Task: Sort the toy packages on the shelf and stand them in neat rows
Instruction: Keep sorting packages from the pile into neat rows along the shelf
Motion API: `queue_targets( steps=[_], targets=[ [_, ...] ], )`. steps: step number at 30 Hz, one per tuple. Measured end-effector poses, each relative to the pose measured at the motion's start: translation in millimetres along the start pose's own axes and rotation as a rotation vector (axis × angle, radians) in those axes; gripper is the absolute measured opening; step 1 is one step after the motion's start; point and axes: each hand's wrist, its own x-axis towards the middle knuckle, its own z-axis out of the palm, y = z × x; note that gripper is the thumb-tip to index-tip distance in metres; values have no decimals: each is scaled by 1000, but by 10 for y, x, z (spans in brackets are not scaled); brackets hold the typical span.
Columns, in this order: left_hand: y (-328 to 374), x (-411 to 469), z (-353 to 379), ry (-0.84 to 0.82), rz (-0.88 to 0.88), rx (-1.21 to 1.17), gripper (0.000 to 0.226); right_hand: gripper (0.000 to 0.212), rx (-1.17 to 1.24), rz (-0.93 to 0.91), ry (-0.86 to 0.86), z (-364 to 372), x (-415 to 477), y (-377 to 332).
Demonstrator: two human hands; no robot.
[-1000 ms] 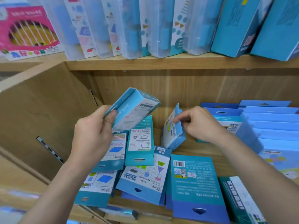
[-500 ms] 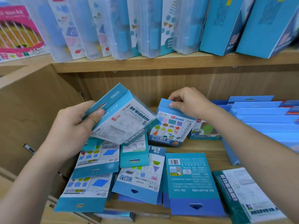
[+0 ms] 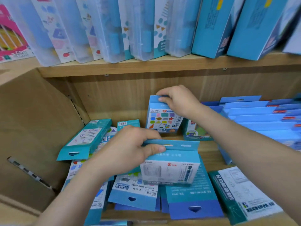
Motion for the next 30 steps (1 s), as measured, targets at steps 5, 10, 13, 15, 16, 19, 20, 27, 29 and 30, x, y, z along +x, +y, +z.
queue_targets(
  steps=[5,10,13,15,16,19,20,27,29,30],
  targets=[
    [-12,59,70,119,17,-74,11,16,-258,31,-154,243,-17,173],
    [-54,46,131,172,8,-160,16,33,-353,27,-173,267,-90,187],
    [-74,34,151,177,6,-190,13,64,-454,-44,-149,224,-212,211],
    [-89,32,158,174,13,-204,13,64,-478,-66,-120,214,-250,270],
    [-98,36,159,174,14,-209,13,62,-487,-62,-105,219,-252,298],
    [-118,63,165,190,11,-213,15,56,-555,-30,-56,257,-250,332],
    [-120,70,167,199,6,-211,16,56,-574,-10,-47,267,-253,340],
    [-114,111,218,253,-25,-252,15,62,-545,-16,18,207,-474,394],
    [-99,122,235,272,-26,-281,16,59,-443,2,72,78,-609,339],
    [-95,127,244,283,-24,-297,17,54,-348,19,103,5,-690,325]
  ],
)
